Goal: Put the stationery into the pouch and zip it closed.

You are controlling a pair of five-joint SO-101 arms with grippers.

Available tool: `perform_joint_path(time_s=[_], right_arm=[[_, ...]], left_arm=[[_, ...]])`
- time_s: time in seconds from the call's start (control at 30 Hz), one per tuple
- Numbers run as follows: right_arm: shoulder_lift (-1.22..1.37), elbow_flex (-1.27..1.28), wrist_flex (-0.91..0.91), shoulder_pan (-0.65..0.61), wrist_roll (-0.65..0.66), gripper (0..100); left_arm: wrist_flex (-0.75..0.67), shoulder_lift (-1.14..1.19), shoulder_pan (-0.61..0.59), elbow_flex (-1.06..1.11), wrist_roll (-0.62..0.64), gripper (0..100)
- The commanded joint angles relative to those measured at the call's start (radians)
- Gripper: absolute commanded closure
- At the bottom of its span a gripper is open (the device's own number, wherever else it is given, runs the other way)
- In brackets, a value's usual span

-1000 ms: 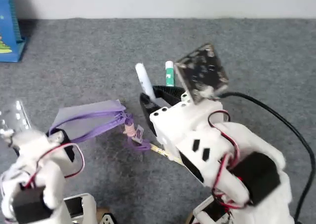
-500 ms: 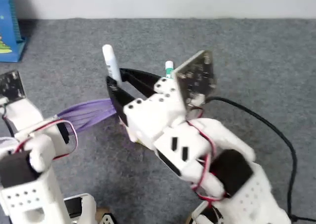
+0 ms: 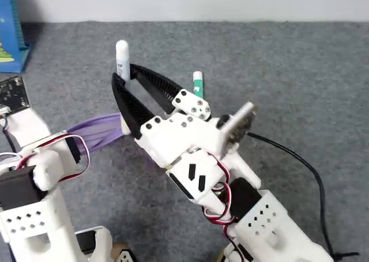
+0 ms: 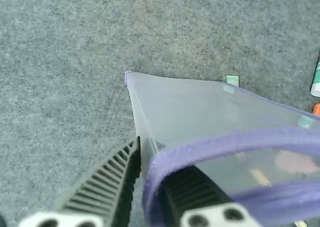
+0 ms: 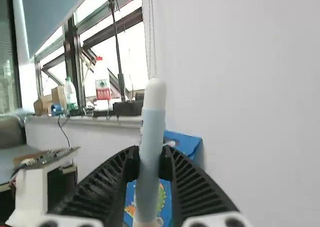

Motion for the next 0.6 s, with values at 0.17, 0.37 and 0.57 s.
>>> perform_joint_path(time_s=[0.17, 0.37, 0.57], right_arm=[[0.191, -0.003, -0.248, -0.036, -0.005, 99.1], [0.303, 0.064, -0.375, -0.035, -0.003, 99.1], [0.314, 0.206, -0.473, -0.033, -0.002, 99.1]], left_arm=[[0.006, 0.017, 0.009, -0.036, 0.005, 99], [0.006, 0.017, 0.008, -0.035, 0.003, 99], [0.003, 0.017, 0.008, -0.007, 0.003, 99]])
